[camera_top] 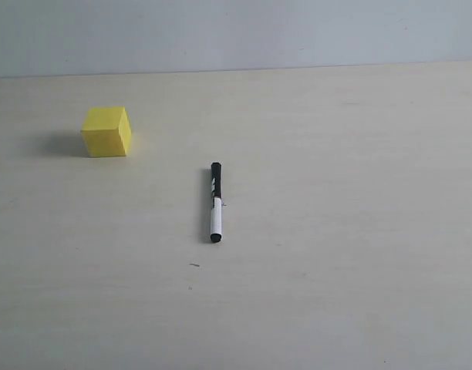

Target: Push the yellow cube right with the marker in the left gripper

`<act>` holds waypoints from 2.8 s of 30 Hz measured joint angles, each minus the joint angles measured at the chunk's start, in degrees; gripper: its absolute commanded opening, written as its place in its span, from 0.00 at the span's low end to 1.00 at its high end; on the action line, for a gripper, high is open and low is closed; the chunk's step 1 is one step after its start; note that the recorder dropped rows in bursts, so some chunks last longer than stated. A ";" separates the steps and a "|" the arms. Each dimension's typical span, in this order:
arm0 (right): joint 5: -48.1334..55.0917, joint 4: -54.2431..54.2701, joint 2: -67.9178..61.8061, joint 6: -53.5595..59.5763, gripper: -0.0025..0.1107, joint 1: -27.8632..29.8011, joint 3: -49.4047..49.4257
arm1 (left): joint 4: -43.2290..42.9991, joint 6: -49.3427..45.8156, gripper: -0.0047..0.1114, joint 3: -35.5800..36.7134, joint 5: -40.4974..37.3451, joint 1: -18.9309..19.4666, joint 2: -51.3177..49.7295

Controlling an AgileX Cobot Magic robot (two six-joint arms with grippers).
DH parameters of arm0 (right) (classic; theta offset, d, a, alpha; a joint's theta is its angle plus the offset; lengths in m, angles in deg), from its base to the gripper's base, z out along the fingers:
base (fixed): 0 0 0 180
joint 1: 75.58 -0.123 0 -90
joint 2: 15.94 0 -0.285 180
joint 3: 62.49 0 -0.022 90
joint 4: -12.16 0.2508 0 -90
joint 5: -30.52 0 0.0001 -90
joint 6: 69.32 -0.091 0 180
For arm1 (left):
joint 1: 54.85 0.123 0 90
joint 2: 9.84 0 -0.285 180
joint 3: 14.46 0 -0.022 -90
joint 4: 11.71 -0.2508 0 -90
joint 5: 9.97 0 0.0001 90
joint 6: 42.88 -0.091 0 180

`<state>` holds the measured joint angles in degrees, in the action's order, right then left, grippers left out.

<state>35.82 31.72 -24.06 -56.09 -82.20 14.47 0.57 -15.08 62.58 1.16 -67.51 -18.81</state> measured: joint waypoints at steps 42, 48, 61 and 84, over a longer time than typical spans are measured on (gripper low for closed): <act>0.00 0.00 0.00 0.00 0.02 0.00 0.00 | -1.17 -11.69 0.44 -86.74 -65.75 -22.84 -109.43; 0.00 0.00 0.00 0.00 0.02 0.00 0.00 | -2.05 -10.26 0.44 -95.95 -67.31 -24.44 -118.17; 0.00 0.00 0.00 0.00 0.02 0.00 0.00 | -5.77 -6.65 0.44 -102.98 -73.79 -25.31 -127.78; 0.00 0.00 0.00 0.00 0.02 0.00 0.00 | -7.58 -0.13 0.44 -102.88 -75.79 -27.48 -133.01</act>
<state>35.82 31.72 -24.06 -56.09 -82.20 14.47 -7.01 -15.21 -40.30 -74.62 -94.99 -151.82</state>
